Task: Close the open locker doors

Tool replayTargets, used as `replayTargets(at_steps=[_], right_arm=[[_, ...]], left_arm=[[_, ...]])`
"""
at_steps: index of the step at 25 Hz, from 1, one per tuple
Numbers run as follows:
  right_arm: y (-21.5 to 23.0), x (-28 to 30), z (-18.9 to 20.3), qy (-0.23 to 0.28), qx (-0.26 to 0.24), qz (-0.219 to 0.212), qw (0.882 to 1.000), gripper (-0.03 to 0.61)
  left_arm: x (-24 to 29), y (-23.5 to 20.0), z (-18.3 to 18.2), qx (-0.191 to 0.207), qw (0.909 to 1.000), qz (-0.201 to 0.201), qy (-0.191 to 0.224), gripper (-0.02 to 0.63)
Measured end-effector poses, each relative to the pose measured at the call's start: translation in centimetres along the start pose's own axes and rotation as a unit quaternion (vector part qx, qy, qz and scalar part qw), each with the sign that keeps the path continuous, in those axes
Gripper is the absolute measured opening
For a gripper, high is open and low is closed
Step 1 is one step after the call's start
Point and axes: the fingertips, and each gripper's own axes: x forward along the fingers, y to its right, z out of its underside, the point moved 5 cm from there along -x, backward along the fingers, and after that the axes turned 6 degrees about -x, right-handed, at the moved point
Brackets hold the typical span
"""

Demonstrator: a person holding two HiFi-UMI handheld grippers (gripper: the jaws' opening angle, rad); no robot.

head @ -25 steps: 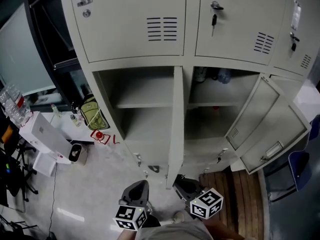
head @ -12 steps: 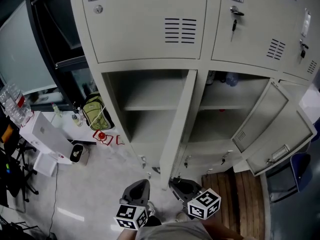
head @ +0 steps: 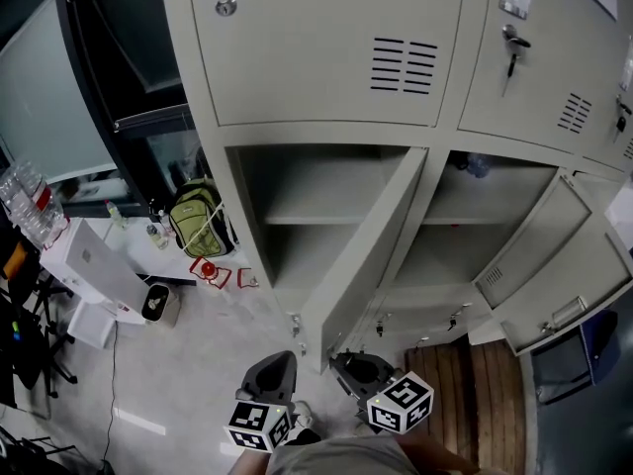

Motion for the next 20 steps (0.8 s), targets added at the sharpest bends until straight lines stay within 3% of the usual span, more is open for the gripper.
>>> replayTargets(at_steps=[20], right_arm=[[1.1,9.0,-2.6,0.014,-0.008,0.023,1.0,0.028]], left_arm=[[1.1,-8.2,-2.3,0.003,1.0,0.003,-0.004,0.017]])
